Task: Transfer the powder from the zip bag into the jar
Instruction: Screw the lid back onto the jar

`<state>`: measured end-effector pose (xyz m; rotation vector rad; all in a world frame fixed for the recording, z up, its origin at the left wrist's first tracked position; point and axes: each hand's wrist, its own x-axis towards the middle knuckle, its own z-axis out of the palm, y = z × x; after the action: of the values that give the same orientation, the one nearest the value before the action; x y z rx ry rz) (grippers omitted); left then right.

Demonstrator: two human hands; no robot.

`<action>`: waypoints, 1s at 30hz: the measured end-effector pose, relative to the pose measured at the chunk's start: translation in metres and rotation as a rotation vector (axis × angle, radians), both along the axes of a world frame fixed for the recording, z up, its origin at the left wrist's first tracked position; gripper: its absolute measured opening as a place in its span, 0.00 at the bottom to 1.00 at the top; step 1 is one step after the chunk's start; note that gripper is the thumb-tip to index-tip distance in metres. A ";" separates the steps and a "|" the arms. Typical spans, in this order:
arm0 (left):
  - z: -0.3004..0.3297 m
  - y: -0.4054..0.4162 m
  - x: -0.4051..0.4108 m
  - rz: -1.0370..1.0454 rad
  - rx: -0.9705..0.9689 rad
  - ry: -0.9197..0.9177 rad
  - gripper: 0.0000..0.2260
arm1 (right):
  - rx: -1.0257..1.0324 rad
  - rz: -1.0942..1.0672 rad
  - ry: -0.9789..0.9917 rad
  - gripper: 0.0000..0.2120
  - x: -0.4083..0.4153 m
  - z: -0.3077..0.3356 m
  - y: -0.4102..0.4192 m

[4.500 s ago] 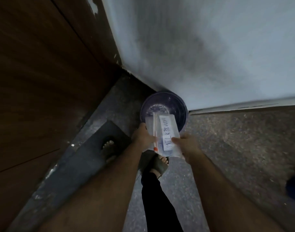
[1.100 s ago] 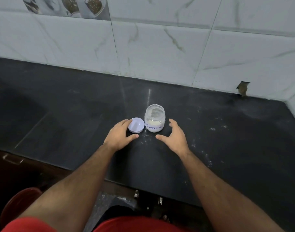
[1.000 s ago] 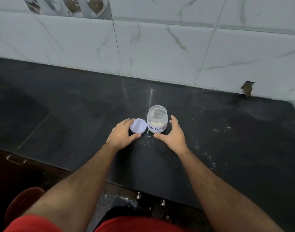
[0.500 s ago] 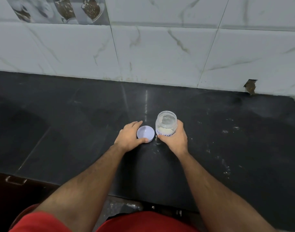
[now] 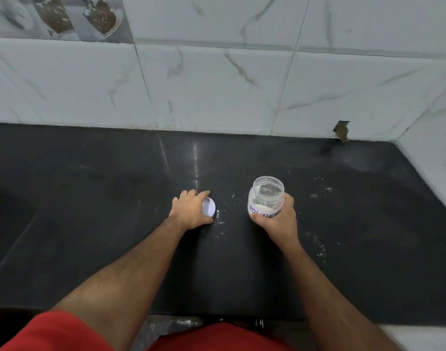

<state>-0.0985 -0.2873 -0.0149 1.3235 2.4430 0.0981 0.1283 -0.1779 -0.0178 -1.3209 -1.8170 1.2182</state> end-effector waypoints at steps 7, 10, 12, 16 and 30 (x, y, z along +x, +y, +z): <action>0.020 0.042 0.027 0.324 0.414 -0.540 0.37 | -0.124 0.094 0.078 0.40 0.018 0.007 0.009; 0.037 0.067 0.047 0.426 0.586 -0.771 0.33 | -0.161 0.131 0.136 0.42 0.023 0.009 0.017; 0.048 0.083 0.059 0.464 0.664 -0.893 0.27 | -0.173 0.135 0.182 0.42 0.026 0.013 0.022; 0.070 0.111 0.077 0.522 0.752 -1.121 0.34 | -0.219 0.149 0.291 0.43 0.035 0.024 0.034; 0.110 0.115 0.110 0.341 0.783 -1.218 0.32 | -0.269 0.225 0.449 0.45 0.057 0.064 0.077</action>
<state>0.0116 -0.1727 0.0948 0.6342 1.4833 1.5432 0.1849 -0.1004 0.0458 -0.8890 -1.5400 1.7681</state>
